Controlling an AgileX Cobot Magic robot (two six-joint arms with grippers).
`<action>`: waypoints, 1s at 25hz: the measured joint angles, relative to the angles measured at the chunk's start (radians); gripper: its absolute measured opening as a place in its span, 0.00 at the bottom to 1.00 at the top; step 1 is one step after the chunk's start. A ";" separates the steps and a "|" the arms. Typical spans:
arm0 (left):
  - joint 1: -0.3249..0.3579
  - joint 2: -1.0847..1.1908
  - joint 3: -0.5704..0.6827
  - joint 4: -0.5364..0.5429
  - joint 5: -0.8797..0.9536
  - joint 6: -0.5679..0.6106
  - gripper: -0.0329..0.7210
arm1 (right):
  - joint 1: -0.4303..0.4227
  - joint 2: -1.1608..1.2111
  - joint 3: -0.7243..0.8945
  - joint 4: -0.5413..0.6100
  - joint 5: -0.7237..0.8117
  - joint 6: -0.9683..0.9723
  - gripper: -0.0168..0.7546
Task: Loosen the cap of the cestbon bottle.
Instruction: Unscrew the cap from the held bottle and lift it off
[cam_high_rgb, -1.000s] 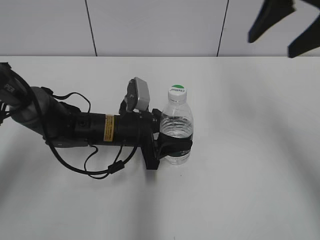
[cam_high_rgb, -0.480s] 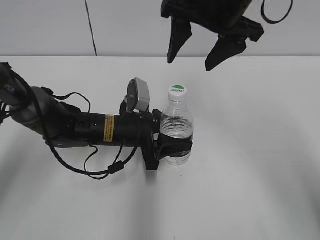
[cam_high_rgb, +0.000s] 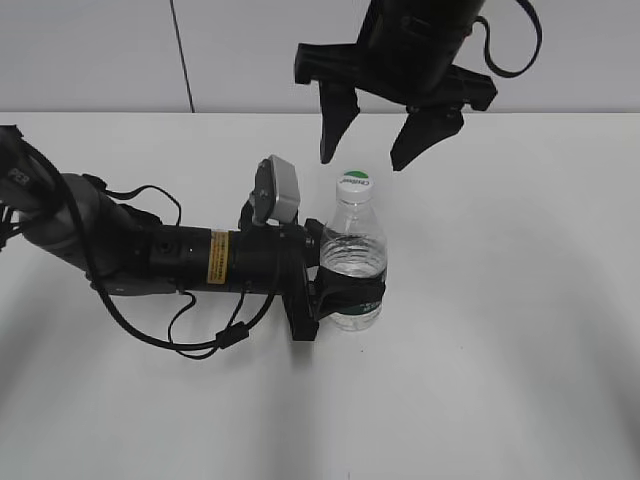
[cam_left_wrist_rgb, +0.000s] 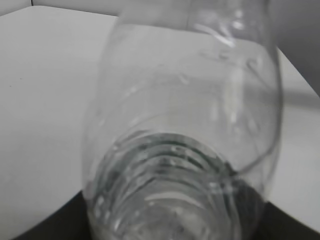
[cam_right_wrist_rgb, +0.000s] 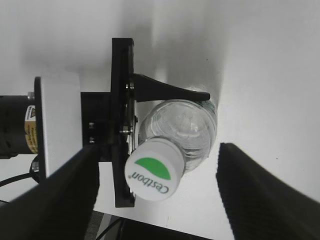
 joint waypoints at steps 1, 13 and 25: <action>0.000 0.000 0.000 0.000 0.001 0.000 0.53 | 0.004 0.000 0.001 0.000 0.000 0.000 0.72; 0.002 0.000 0.000 0.000 0.003 0.000 0.53 | 0.005 0.000 0.026 0.015 0.001 0.001 0.71; 0.002 0.000 0.000 -0.003 0.003 0.000 0.53 | 0.005 0.029 0.026 0.014 0.002 -0.012 0.71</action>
